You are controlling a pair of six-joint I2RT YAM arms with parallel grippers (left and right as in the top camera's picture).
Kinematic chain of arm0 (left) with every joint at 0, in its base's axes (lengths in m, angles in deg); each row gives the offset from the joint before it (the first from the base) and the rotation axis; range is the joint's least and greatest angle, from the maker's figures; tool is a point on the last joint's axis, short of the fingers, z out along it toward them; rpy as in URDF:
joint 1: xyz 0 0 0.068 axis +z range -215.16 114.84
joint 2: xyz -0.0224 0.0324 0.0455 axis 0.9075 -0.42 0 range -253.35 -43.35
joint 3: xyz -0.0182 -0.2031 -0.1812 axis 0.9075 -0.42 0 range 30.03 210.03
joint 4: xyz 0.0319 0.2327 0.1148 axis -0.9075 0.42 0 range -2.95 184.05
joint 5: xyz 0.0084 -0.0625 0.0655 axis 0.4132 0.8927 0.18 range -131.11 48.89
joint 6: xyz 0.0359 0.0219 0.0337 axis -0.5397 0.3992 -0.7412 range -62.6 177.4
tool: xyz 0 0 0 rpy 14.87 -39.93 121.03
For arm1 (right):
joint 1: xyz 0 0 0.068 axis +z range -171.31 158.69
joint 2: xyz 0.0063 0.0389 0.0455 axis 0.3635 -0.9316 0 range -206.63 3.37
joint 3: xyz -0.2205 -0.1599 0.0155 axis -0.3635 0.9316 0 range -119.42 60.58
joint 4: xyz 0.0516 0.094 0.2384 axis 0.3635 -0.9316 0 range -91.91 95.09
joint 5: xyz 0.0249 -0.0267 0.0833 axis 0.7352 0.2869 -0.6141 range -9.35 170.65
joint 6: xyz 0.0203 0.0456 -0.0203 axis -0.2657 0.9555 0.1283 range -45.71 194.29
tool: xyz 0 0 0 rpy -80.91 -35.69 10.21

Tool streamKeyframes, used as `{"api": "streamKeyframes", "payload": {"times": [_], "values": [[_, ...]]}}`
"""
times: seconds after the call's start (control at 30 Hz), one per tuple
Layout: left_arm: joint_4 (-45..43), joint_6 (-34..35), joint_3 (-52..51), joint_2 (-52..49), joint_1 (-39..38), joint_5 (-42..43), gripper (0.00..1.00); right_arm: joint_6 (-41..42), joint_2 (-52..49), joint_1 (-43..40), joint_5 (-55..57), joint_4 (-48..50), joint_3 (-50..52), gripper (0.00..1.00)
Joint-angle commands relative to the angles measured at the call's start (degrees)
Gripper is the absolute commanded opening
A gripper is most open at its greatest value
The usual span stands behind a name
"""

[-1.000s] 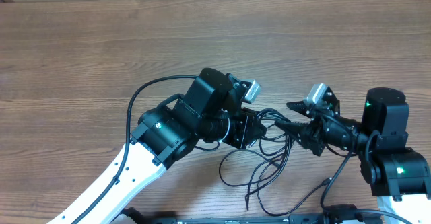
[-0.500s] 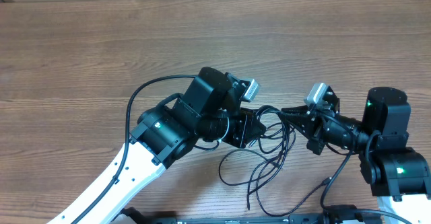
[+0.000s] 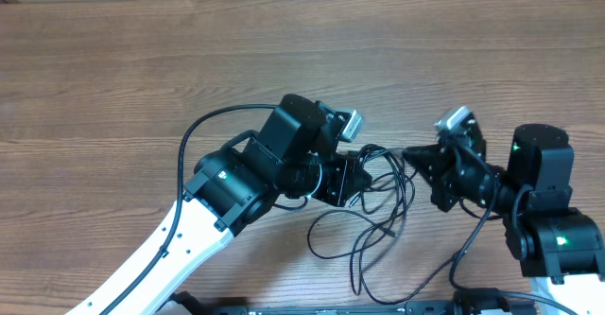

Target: Untangle cables

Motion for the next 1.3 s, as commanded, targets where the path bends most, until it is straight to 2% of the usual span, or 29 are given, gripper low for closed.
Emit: {"api": "streamKeyframes", "payload": {"times": [0.0,0.37,0.5,0.53,0.6,0.67,0.7,0.77,1.27], "values": [[0.81,-0.11,0.48,0.33,-0.17,1.84,0.04,9.88,0.13,-0.57,15.61,0.68,-0.61,0.04],[2.54,-1.20,0.48,0.33,-0.17,2.05,0.04,21.27,-2.67,-0.61,27.10,-3.26,-0.61,0.04],[3.39,-2.97,0.48,0.33,-0.15,1.60,0.04,23.87,-3.69,-0.61,26.75,-5.09,-0.61,0.04],[3.39,-3.10,0.48,0.33,-0.15,1.62,0.04,23.87,-3.67,-0.61,25.88,-5.27,-0.61,0.07],[3.37,-3.13,0.48,0.33,-0.04,1.16,0.04,23.17,-3.54,-0.61,22.40,-5.29,-0.61,0.33],[3.48,-3.10,0.48,0.33,-0.04,-0.66,0.04,22.95,-3.26,-0.61,18.18,-5.25,-0.61,0.53],[3.61,-3.10,0.48,0.33,-0.04,-1.33,0.04,22.05,-3.13,-0.61,16.83,-5.25,-0.61,0.59],[3.76,-3.13,0.48,0.33,-0.04,-1.86,0.04,18.49,-2.78,-0.61,13.09,-5.25,-0.61,0.63],[3.54,-4.70,0.48,0.28,-0.17,-3.69,0.04,-6.32,0.04,-0.61,-14.47,-6.34,-0.61,0.62]]}}
